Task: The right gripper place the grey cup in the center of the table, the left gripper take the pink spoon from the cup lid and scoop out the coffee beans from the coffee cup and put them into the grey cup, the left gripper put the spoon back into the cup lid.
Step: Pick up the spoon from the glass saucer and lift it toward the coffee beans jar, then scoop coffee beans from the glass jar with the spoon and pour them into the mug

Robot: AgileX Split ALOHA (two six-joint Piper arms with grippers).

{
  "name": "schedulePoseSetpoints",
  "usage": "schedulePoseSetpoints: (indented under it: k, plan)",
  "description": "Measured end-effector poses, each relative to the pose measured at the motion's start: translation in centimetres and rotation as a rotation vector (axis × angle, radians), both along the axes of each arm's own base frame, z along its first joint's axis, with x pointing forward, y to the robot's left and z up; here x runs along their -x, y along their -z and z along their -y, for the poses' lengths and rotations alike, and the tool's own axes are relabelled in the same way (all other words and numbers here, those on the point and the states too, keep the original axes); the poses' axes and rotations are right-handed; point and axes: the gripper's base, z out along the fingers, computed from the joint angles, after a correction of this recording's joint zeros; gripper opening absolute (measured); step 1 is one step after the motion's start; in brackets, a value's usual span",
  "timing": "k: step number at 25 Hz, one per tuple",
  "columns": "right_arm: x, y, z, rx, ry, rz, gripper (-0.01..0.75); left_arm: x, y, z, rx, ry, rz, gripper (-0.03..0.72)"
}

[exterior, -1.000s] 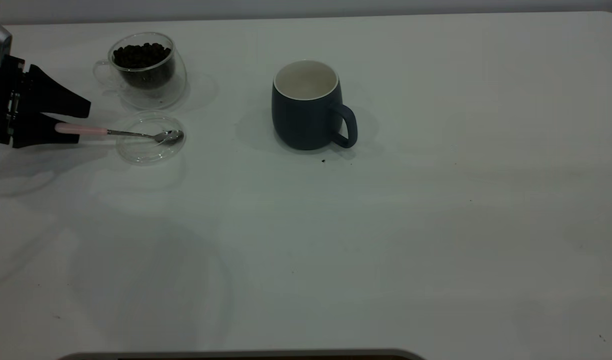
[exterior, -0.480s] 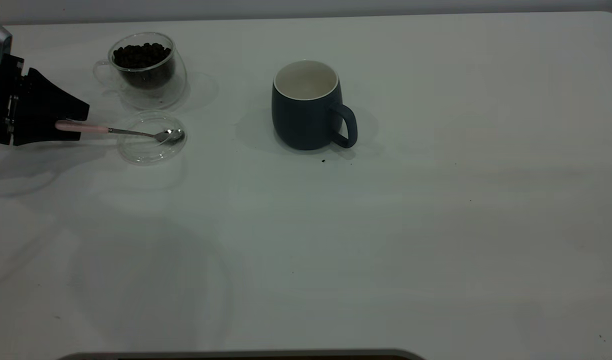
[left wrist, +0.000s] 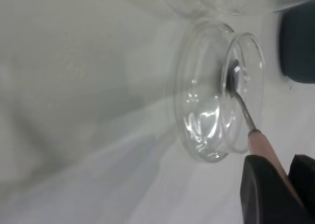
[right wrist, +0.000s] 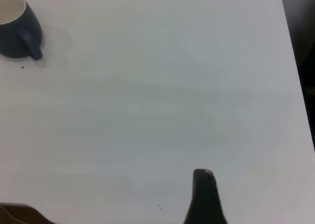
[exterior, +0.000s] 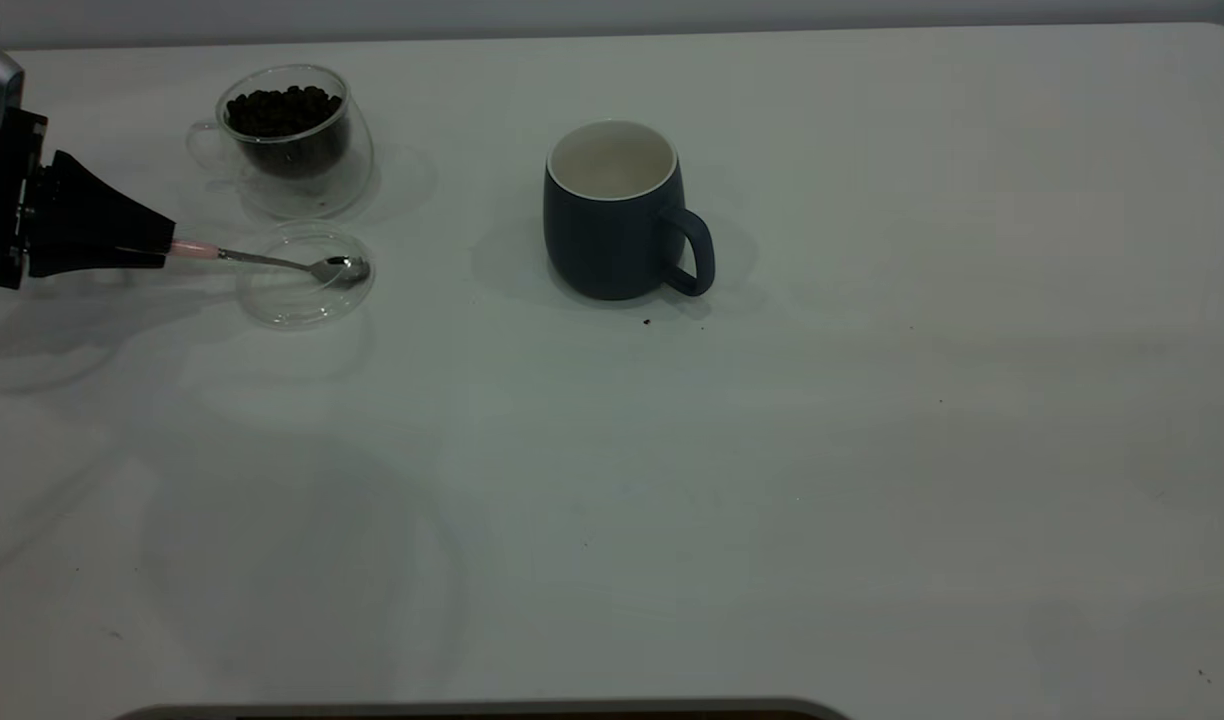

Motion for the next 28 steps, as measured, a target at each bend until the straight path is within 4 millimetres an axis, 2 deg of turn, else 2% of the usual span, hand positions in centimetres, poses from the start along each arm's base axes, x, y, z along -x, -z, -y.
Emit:
schedulePoseSetpoints:
  k: [7,11,21,28]
  plan:
    - [0.0,0.0,0.0,0.000,0.000,0.000,0.591,0.1,-0.5,-0.1,-0.012,0.029,-0.002,0.126]
    - [0.0,0.0,0.0,0.000,0.000,0.000,0.591,0.2,-2.0,-0.4,-0.060,0.062,-0.019,0.126]
    - [0.0,0.0,0.0,0.000,0.000,0.000,0.591,-0.4,-8.2,-1.0,-0.148,0.087,0.060,0.126]
    - [0.0,0.0,0.0,0.000,0.000,0.000,0.591,-0.9,-15.3,-1.0,-0.183,0.028,0.193,0.126]
